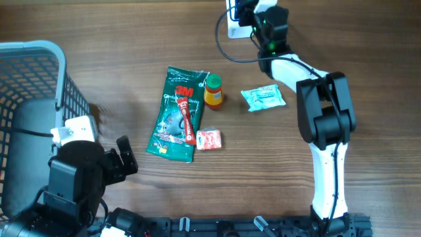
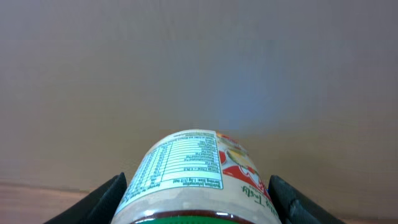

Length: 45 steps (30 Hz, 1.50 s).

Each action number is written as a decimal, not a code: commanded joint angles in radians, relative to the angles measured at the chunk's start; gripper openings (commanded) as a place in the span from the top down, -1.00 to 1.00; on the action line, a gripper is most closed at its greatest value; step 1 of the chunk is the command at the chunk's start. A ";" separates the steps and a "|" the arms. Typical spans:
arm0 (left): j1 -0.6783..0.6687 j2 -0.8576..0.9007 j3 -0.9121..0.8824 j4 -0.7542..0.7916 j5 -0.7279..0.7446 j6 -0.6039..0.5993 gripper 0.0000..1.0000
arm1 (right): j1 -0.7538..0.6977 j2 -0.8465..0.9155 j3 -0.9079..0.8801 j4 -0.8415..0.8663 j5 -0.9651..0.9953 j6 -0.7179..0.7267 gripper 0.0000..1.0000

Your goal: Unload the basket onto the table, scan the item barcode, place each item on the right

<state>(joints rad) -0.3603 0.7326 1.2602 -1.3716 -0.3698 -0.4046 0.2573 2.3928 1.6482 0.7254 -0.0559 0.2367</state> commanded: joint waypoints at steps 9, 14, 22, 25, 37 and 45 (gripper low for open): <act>-0.002 -0.006 0.001 0.001 -0.009 0.008 -1.00 | -0.092 -0.242 0.047 -0.414 0.041 -0.101 0.10; -0.002 -0.006 0.001 0.001 -0.009 0.008 -1.00 | -0.336 -0.565 0.047 -1.002 0.147 -0.092 0.17; -0.002 -0.006 0.001 0.001 -0.009 0.008 -1.00 | -0.972 -0.512 0.045 -1.595 0.145 -0.072 0.14; -0.002 -0.006 0.001 0.001 -0.009 0.008 -1.00 | -1.102 -0.427 0.045 -1.604 0.145 -0.082 0.14; -0.002 -0.006 0.001 0.001 -0.009 0.008 -1.00 | -1.198 -0.225 0.055 -1.440 0.108 -0.051 -0.99; -0.002 -0.006 0.001 0.001 -0.009 0.008 -1.00 | -1.085 -0.762 0.082 -1.551 0.082 0.040 -1.00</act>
<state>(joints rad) -0.3603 0.7319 1.2602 -1.3727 -0.3698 -0.4046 -0.8963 1.7836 1.7000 -0.7811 0.0662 0.2020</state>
